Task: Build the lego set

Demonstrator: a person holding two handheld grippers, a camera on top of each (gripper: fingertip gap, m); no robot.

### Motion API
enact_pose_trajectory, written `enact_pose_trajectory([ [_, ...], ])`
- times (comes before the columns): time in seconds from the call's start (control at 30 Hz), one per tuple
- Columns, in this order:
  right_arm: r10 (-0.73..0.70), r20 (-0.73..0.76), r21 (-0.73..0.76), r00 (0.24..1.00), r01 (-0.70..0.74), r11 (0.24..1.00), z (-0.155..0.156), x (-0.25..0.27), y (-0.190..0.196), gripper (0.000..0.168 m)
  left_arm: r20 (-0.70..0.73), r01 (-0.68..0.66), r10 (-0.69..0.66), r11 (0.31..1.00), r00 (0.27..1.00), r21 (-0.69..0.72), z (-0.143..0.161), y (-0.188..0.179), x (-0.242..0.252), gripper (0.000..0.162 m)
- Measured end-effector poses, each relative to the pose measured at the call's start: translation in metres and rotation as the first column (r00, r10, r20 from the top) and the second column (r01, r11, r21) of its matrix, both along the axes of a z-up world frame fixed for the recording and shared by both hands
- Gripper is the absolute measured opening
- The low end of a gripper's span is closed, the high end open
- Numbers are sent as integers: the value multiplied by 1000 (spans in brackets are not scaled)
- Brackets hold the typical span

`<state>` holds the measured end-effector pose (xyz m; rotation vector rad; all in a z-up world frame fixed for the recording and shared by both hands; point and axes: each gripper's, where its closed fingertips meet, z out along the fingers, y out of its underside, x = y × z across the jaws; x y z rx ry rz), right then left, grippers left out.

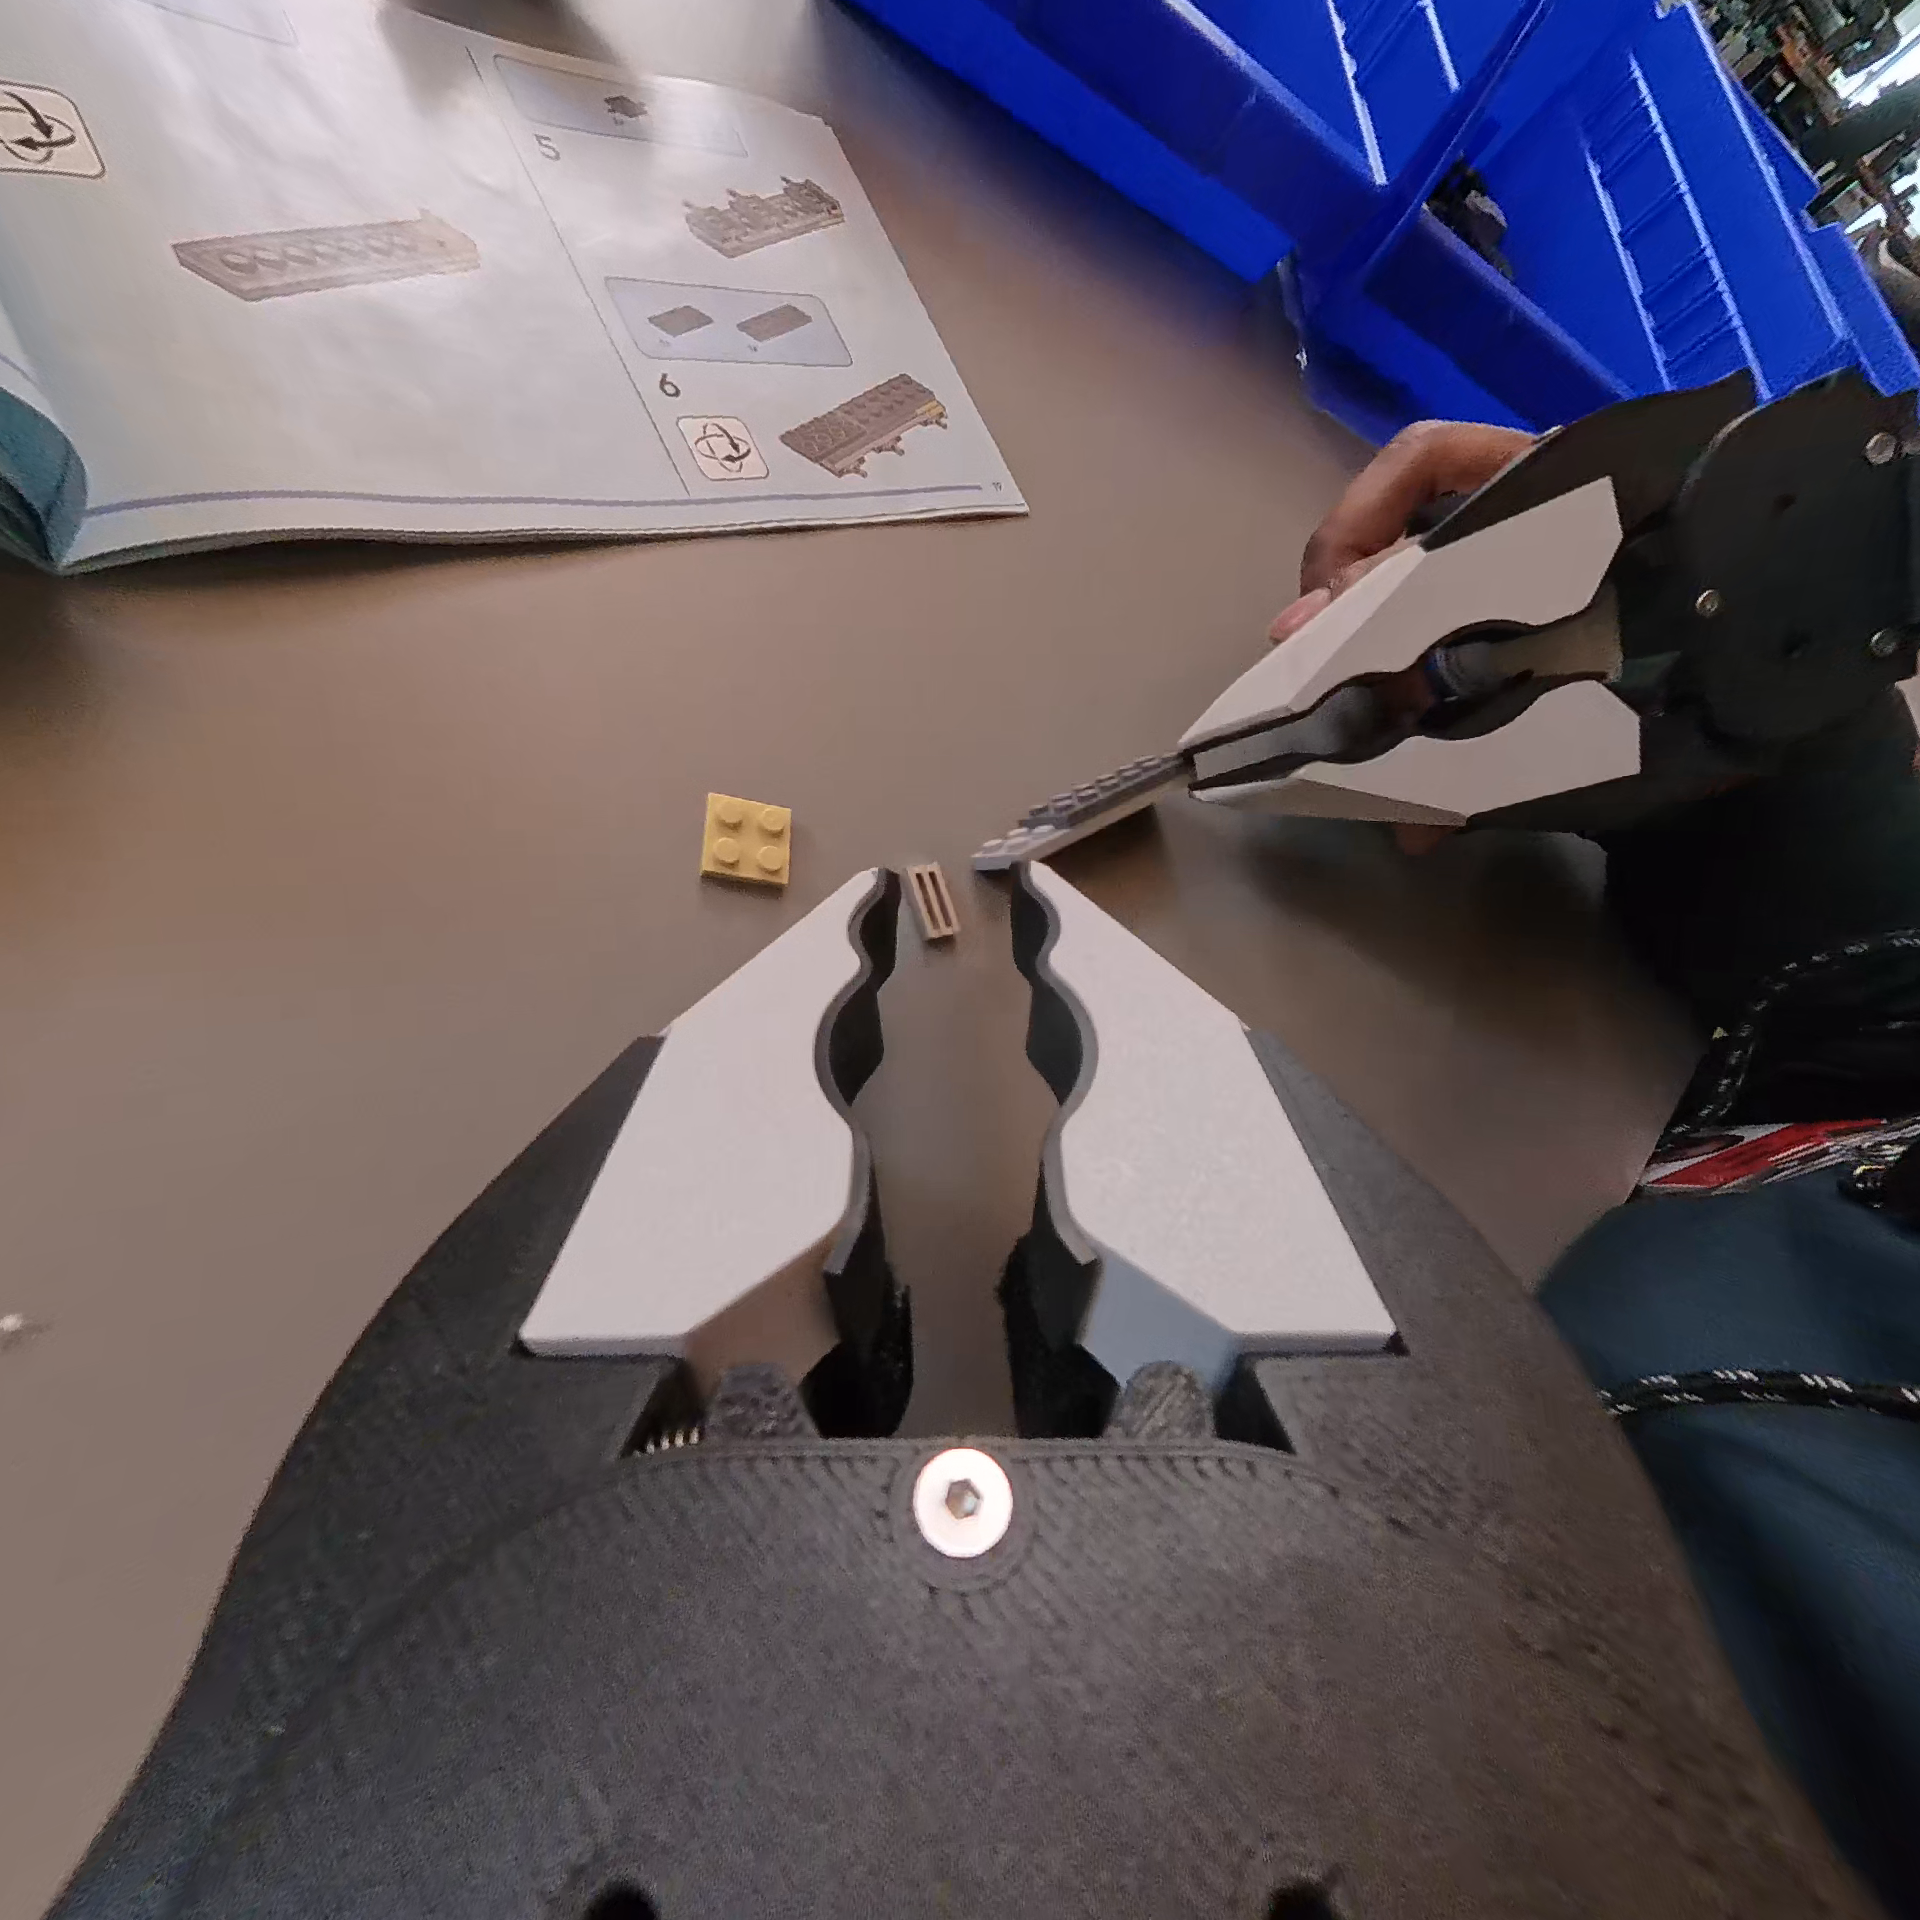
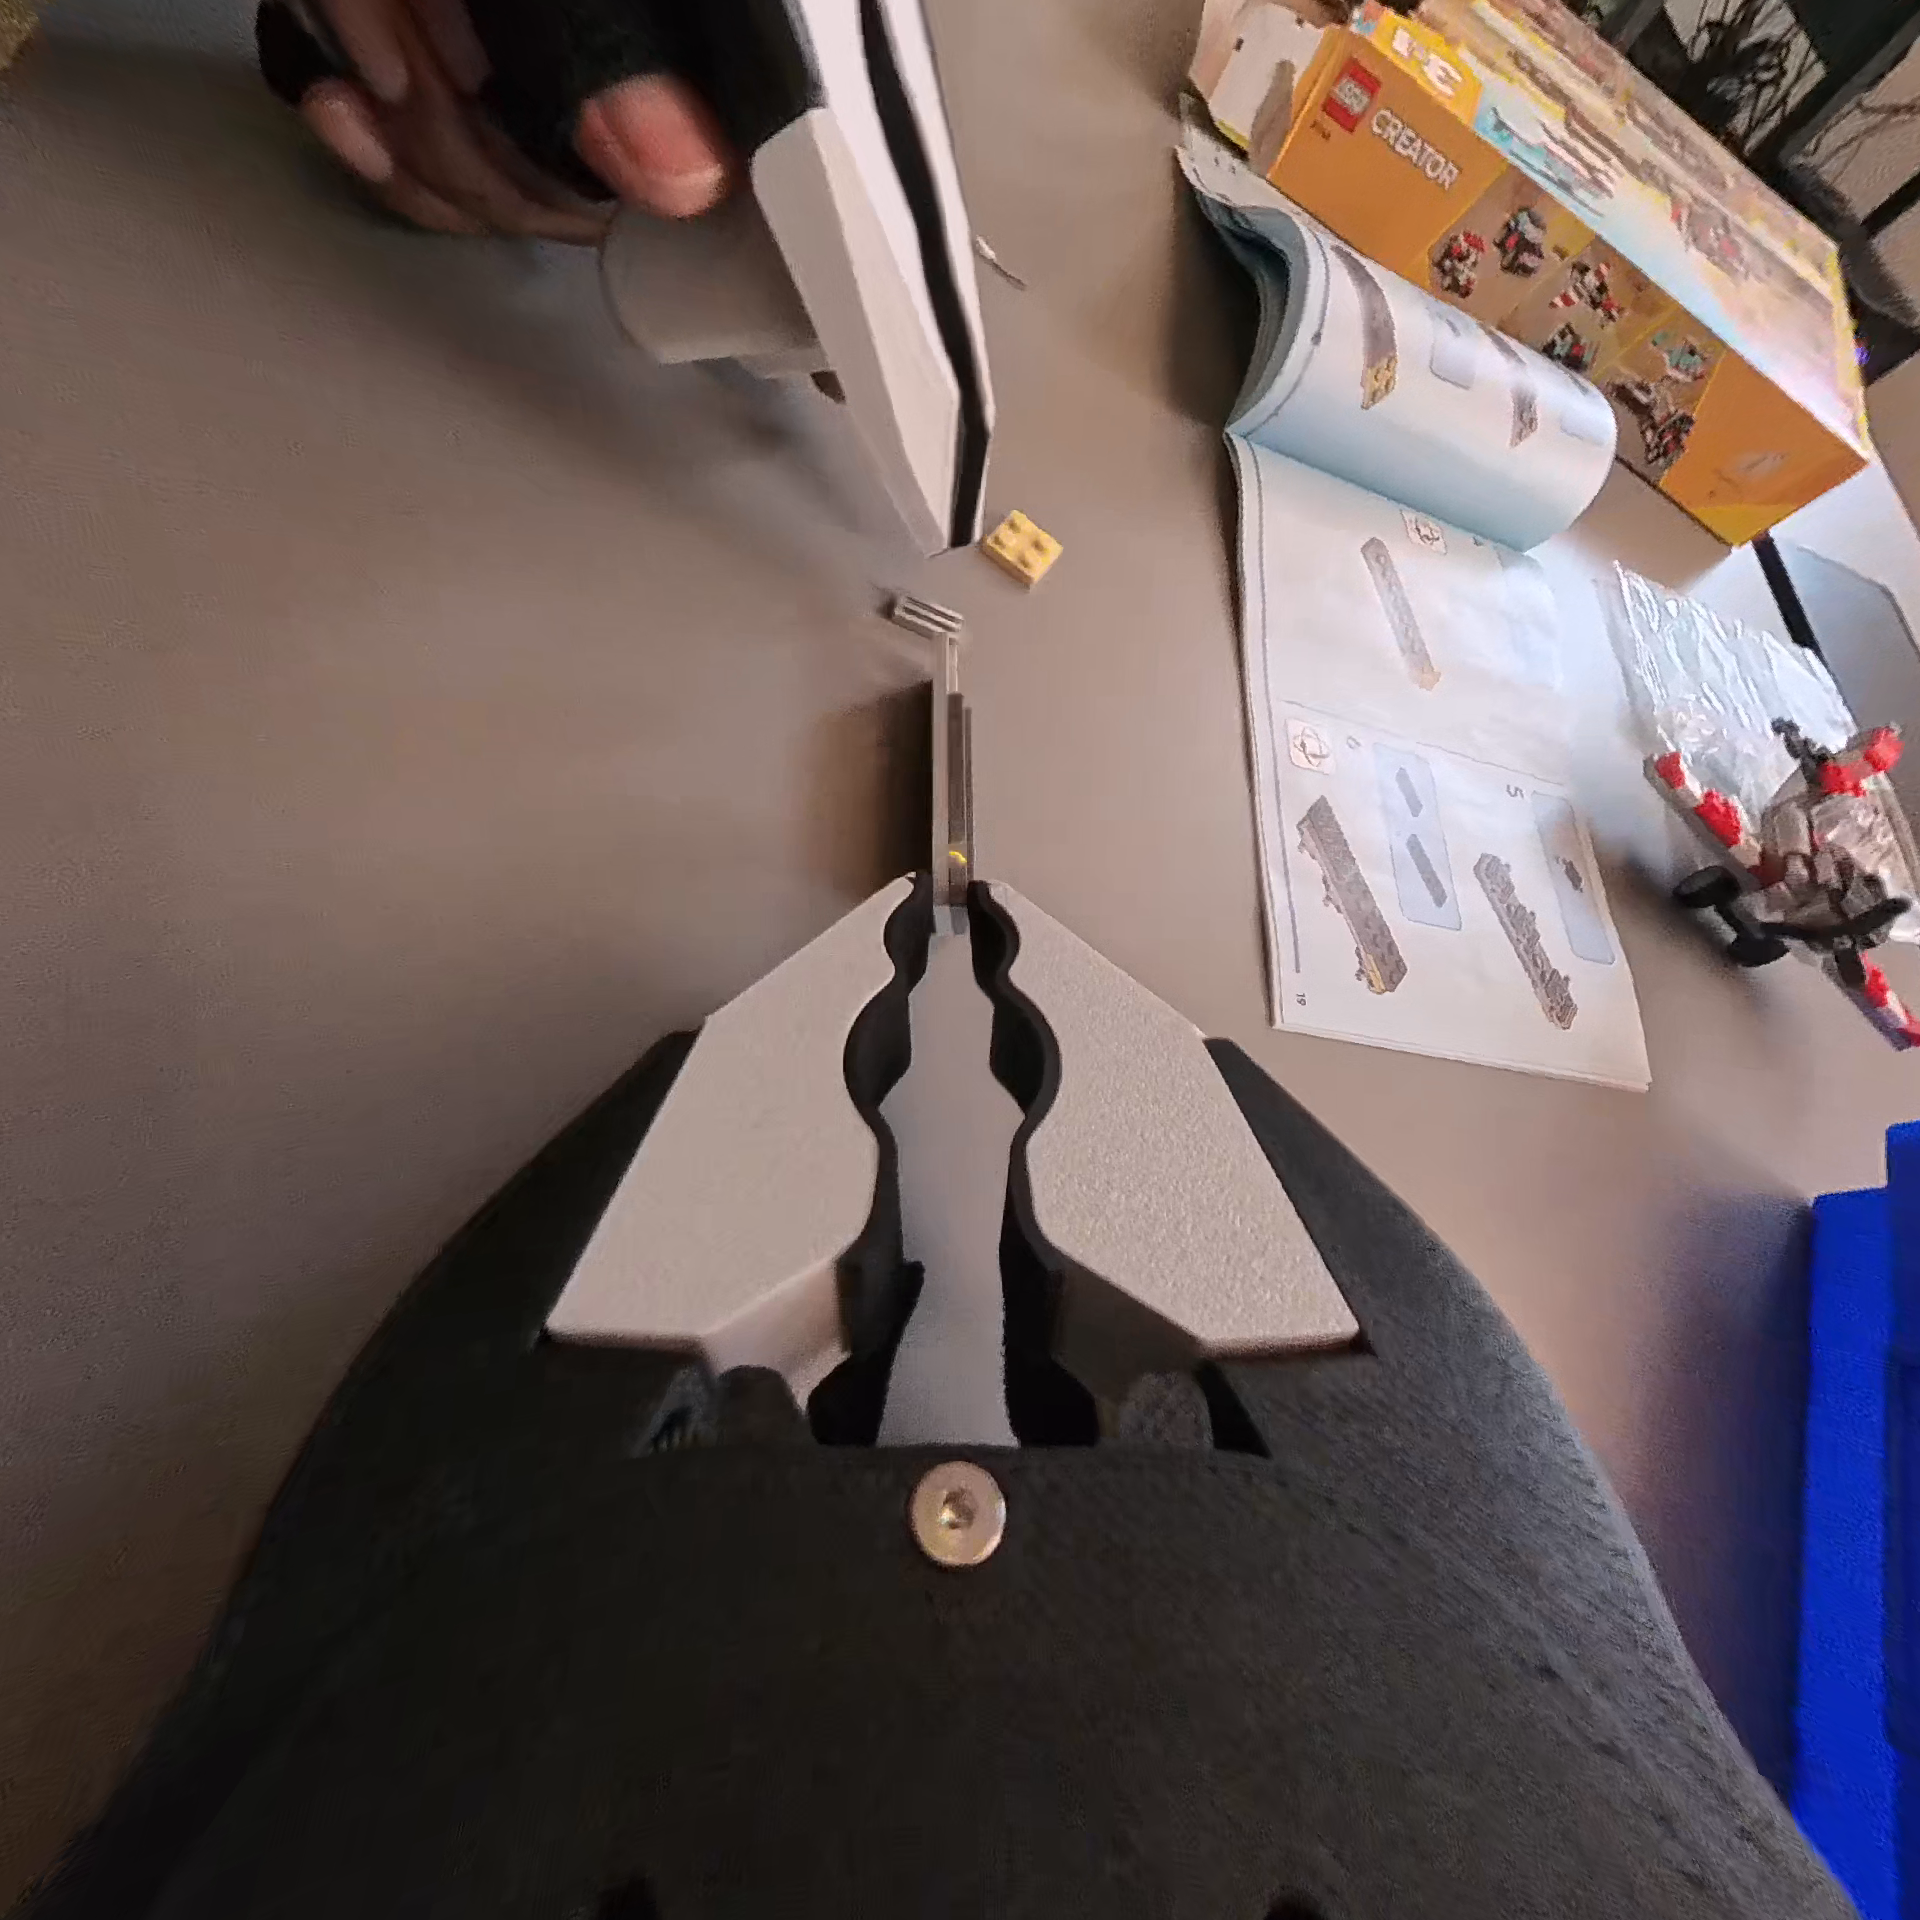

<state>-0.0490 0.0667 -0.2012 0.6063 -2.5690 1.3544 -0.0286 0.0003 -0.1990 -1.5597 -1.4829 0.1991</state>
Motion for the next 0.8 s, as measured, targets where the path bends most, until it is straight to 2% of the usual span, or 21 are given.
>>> enact_pose_trajectory([
  [0.27, 105, -105, 21, 989, -103, 994, -7, 13, 5, 9, 8, 26, -25, 1000, 1000, -13, 0, -6, 7, 24],
  [0.4, 91, -73, 0, 993, -91, 996, -3, 11, 5, 19, -2, 65, -65, 996, 998, -53, 1, -10, 7, 25],
  [0.5, 59, -24, 0, 998, -59, 998, -1, 6, 3, 25, -14, 157, -160, 978, 987, -138, 1, -14, 7, 29],
  [0.63, 20, 74, 6, 997, -21, 1000, 1, 0, 2, 30, -57, 353, -396, 867, 917, -351, 4, -15, 7, 33],
  [0.8, 3, 185, 57, 983, -14, 998, -1, -2, 1, 31, -43, 541, -637, 686, 769, -486, -4, -5, 6, 31],
])
